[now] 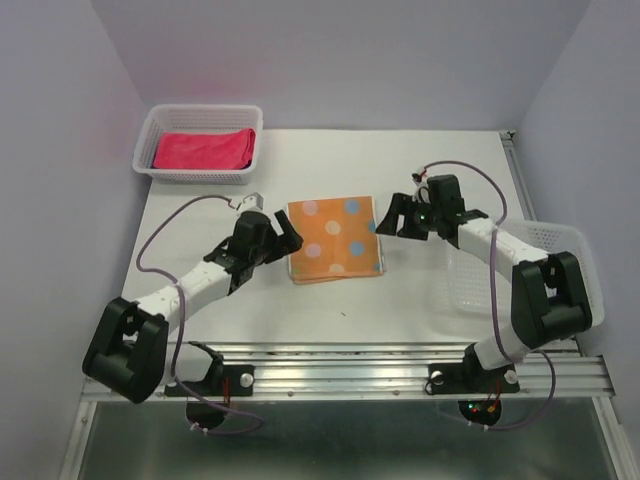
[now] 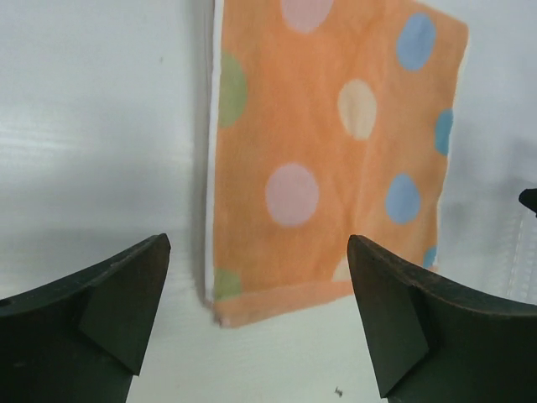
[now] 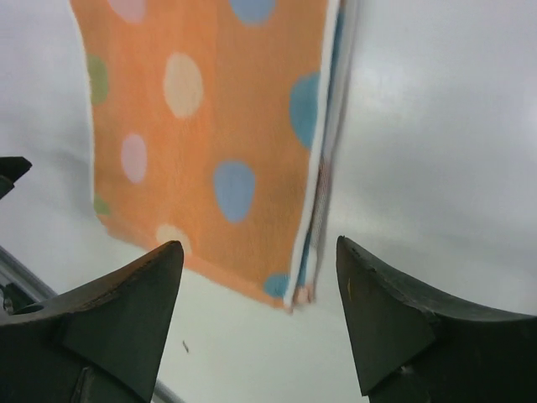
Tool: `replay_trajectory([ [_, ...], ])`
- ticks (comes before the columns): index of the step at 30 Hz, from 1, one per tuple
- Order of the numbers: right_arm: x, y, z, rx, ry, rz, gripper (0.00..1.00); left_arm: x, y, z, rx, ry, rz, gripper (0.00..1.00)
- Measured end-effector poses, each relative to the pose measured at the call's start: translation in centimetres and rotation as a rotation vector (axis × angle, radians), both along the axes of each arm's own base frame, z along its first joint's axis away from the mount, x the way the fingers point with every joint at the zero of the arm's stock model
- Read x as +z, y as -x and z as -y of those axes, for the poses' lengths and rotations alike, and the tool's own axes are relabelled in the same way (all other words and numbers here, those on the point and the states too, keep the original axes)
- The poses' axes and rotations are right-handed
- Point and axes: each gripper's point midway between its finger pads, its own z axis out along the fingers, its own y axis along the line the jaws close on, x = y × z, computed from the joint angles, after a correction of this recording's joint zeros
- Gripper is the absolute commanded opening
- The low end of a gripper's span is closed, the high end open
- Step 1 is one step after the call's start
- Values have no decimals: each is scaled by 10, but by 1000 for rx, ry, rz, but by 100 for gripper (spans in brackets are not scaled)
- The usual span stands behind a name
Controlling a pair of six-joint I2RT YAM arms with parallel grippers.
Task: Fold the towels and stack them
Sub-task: Fold the towel
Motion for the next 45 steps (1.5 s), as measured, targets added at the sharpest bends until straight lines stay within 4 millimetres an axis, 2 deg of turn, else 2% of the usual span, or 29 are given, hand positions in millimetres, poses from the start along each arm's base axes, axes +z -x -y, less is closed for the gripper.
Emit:
replay_trajectory([
  [2,14,-29,-6,18,9,54,75,15,-27,3,10,-12,30,99],
  [3,19,-47,-10,29,16,81,73,20,-48,4,20,-29,40,97],
  [5,21,-72,-14,43,35,102,70,20,-79,2,39,-58,34,93],
  [6,24,-92,-17,55,52,128,70,22,-90,2,40,-70,37,91],
  [8,14,-122,-22,71,82,140,64,17,-125,4,44,-104,36,84],
  [9,14,-143,-24,85,110,171,61,15,-135,3,43,-120,29,82],
  [10,0,-146,-24,87,118,148,61,10,-149,3,43,-135,25,82],
  [11,-8,-152,-23,96,139,140,57,5,-157,2,41,-146,18,76],
  [12,-16,-158,-23,99,154,125,56,0,-165,3,34,-154,9,74],
  [16,-43,-175,-23,115,197,92,48,-23,-183,2,10,-175,-35,71],
  [17,-49,-177,-23,118,205,83,46,-29,-186,3,-1,-174,-45,64],
  [19,-58,-182,-23,121,214,75,44,-40,-187,5,-20,-169,-69,59],
  [20,-56,-186,-24,124,215,84,41,-46,-186,7,-34,-166,-83,51],
  [22,-57,-190,-24,122,222,87,37,-46,-189,12,-54,-150,-81,40],
  [23,-58,-189,-23,122,223,85,28,-46,-189,15,-68,-138,-82,16],
  [24,-59,-188,-23,123,223,80,24,-47,-187,17,-82,-132,-86,2],
  [25,-58,-188,-24,125,222,81,13,-48,-186,18,-80,-122,-94,0],
  [28,-58,-186,-26,134,206,74,1,-51,-184,21,-101,-113,-102,0],
  [33,-58,-180,-32,157,170,68,1,-50,-183,24,-108,-101,-105,0],
  [35,-58,-171,-32,163,160,62,1,-50,-181,24,-110,-97,-97,0],
  [38,-50,-152,-30,166,144,56,1,-45,-162,19,-111,-86,-90,0],
  [41,-27,-131,-29,167,115,89,1,-27,-138,19,-121,-59,-56,0],
  [45,6,-100,-28,170,78,150,1,0,-113,29,-144,-19,20,0],
])
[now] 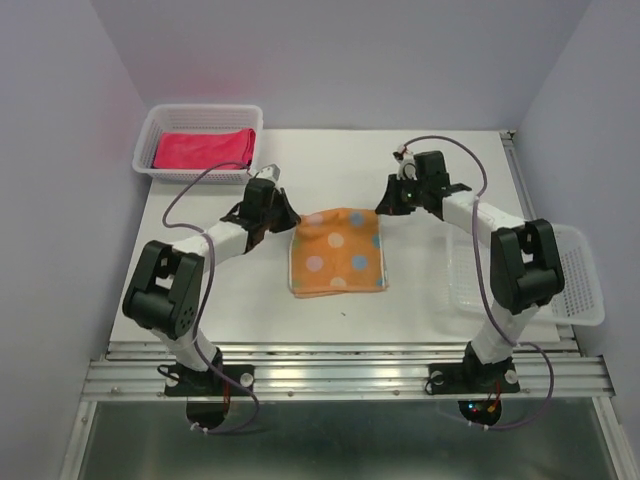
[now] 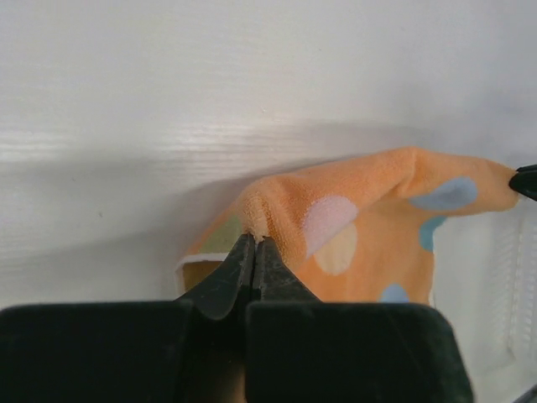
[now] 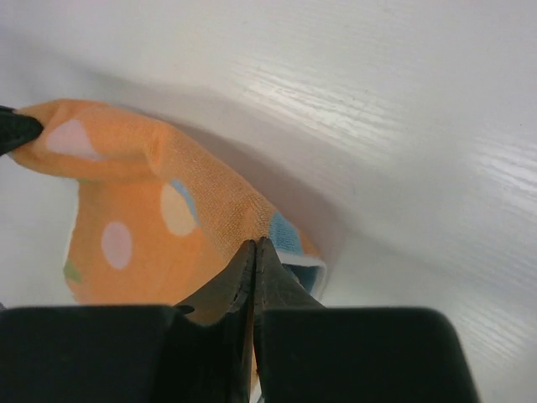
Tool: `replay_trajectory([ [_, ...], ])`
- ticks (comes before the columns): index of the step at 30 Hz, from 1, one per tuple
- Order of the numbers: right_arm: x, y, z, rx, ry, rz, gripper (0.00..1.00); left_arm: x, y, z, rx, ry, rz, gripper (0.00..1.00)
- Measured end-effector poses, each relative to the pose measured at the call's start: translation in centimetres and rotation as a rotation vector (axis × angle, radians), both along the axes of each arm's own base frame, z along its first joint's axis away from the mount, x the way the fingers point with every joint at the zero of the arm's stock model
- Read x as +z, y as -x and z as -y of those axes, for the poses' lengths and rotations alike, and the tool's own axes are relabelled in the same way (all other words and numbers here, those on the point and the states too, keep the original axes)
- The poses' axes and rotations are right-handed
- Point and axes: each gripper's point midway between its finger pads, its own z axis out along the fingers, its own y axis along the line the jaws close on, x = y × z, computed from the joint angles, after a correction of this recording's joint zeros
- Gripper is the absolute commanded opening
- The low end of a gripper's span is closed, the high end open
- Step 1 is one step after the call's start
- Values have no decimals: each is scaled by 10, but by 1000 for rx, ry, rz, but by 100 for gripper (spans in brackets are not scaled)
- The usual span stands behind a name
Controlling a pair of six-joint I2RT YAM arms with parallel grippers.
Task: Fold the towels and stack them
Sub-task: Fold the towel
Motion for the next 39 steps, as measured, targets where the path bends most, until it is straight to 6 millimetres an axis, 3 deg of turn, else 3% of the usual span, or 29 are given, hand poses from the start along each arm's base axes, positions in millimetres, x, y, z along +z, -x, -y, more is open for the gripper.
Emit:
replay_trajectory([
  [5,13,41,1,9,-28,18,1,7,43,10,-29,39,24,0],
  [9,11,71,1,8,-46,-4,1,7,77,4,-23,51,33,0],
  [10,10,88,1,7,-59,-14,1,13,90,-1,-9,67,54,0],
  [13,11,101,0,2,-82,0,1,18,96,-4,1,91,87,0],
  [17,4,138,4,-7,-104,-28,1,2,121,-10,-3,98,67,0],
  [22,-11,152,7,-25,-107,-75,1,-18,142,-13,-6,101,22,0],
  [27,-22,161,9,-36,-105,-111,1,-25,155,-14,-4,127,12,3],
  [31,-26,163,10,-39,-104,-122,4,-27,158,-10,-14,138,6,26],
  [32,-27,163,10,-40,-103,-126,15,-26,159,-8,-20,143,5,40],
  [34,-29,163,9,-42,-103,-132,25,-27,162,-5,-30,150,-4,50],
  [35,-30,164,9,-45,-103,-139,43,-28,163,-5,-34,153,-9,64],
  [38,-30,164,10,-47,-102,-140,62,-30,169,-4,-34,162,-32,99],
  [39,-31,164,10,-47,-101,-143,68,-28,172,-6,-29,162,-33,99],
])
